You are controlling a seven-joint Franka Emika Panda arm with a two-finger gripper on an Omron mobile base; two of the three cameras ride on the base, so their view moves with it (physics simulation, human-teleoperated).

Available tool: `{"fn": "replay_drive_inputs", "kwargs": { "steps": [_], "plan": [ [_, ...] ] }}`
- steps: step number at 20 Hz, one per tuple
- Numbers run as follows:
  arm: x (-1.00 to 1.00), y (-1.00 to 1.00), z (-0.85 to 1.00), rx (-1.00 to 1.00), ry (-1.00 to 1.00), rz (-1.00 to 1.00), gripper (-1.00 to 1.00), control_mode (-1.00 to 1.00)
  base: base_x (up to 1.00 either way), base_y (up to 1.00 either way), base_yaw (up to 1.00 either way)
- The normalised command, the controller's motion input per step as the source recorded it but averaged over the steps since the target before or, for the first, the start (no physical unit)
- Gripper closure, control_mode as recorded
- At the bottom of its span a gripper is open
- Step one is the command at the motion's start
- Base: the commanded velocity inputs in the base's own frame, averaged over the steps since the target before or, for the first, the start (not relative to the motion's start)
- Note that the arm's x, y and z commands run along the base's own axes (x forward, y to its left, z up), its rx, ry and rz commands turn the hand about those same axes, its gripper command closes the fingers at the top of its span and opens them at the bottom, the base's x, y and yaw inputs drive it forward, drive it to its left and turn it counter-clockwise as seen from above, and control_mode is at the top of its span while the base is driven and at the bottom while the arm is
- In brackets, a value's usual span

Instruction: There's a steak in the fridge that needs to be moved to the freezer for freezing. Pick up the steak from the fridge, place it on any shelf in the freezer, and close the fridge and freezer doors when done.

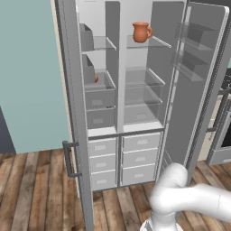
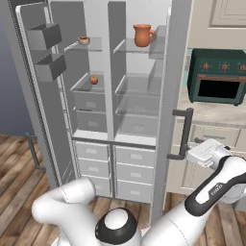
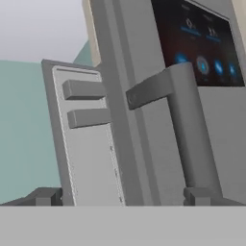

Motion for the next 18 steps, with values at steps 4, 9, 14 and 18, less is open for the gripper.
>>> {"fn": "replay_drive_inputs", "kwargs": {
  "steps": [4, 9, 14, 18],
  "plan": [
    [0.52, 0.0, -0.27, 0.0, 0.0, 0.0, -1.0, -1.0, 0.0, 0.0, 0.0],
    [0.5, 0.0, -0.2, 0.0, 0.0, 0.0, -1.0, -1.0, 0.0, 0.0, 0.0],
    [0.52, 0.0, -0.14, 0.0, 0.0, 0.0, -1.0, -1.0, 0.0, 0.0, 0.0],
    [0.25, 0.01, -0.05, 0.0, 0.0, 0.0, -1.0, -1.0, 0.0, 0.0, 0.0]
  ]
}}
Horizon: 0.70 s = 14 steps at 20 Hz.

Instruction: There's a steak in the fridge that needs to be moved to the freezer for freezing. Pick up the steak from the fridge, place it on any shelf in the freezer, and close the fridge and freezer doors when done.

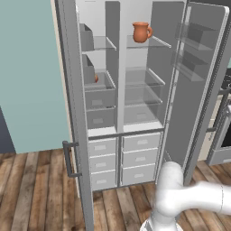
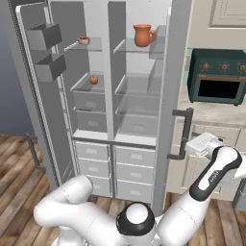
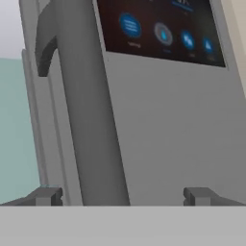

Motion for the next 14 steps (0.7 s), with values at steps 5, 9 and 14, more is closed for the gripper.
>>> {"fn": "replay_drive_inputs", "kwargs": {
  "steps": [5, 9, 14],
  "plan": [
    [0.22, 0.11, 0.0, 0.0, 0.05, 0.0, -1.0, -1.0, 0.0, 0.0, 0.0],
    [-0.1, 0.96, 0.0, -0.04, 0.02, 0.07, -1.0, -1.0, 0.0, 0.0, 0.0],
    [-0.42, 1.0, 0.0, -0.01, 0.0, 0.05, -1.0, -1.0, 0.0, 0.0, 0.0]
  ]
}}
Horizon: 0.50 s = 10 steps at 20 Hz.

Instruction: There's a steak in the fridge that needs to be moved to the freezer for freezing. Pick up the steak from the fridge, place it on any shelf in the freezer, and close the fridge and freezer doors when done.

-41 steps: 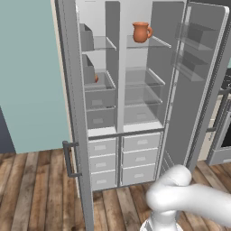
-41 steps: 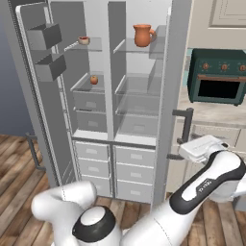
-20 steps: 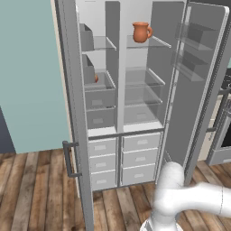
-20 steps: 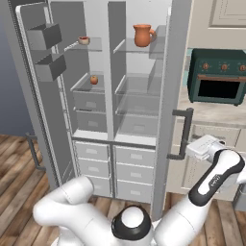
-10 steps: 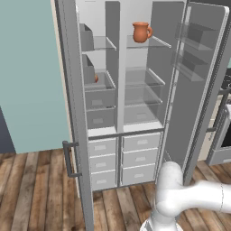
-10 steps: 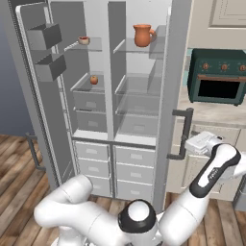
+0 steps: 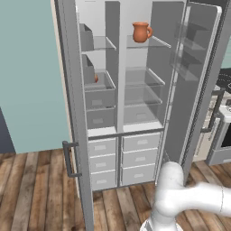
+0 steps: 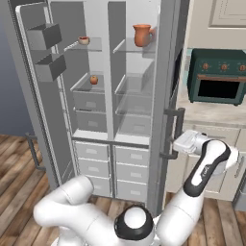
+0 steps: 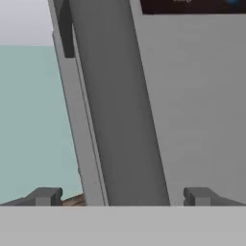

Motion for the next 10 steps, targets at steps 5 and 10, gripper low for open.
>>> {"fn": "replay_drive_inputs", "kwargs": {
  "steps": [5, 10],
  "plan": [
    [-0.36, 1.0, 0.0, 0.0, 0.0, 0.0, -1.0, -1.0, 0.0, 0.0, 0.0],
    [-0.29, 1.0, -0.01, 0.0, 0.0, 0.0, -1.0, -1.0, 0.0, 0.0, 0.0]
  ]
}}
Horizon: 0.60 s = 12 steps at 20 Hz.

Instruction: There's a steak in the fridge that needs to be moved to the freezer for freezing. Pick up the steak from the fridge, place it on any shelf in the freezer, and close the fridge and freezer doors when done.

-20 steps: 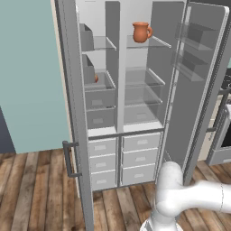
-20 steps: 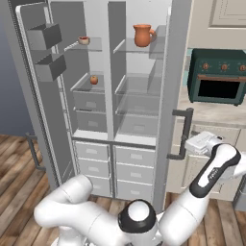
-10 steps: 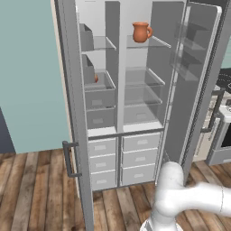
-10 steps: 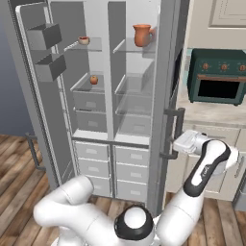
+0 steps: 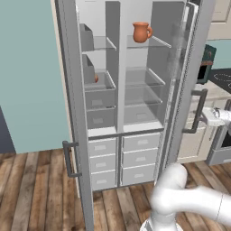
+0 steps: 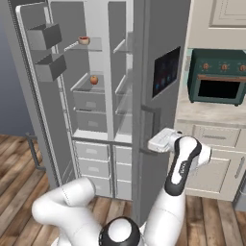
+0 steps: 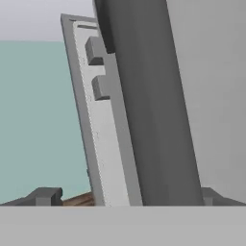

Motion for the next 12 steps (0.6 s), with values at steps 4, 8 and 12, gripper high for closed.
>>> {"fn": "replay_drive_inputs", "kwargs": {
  "steps": [4, 8, 12],
  "plan": [
    [-0.08, 1.0, 0.0, 0.0, 0.0, 0.0, -1.0, -1.0, 0.0, 0.0, 0.0],
    [0.03, 1.0, 0.0, -0.01, 0.0, 0.0, -1.0, -1.0, 0.0, 0.0, 0.0],
    [0.33, 1.0, 0.0, 0.0, 0.02, -0.01, -1.0, -1.0, 0.0, 0.0, 0.0]
  ]
}}
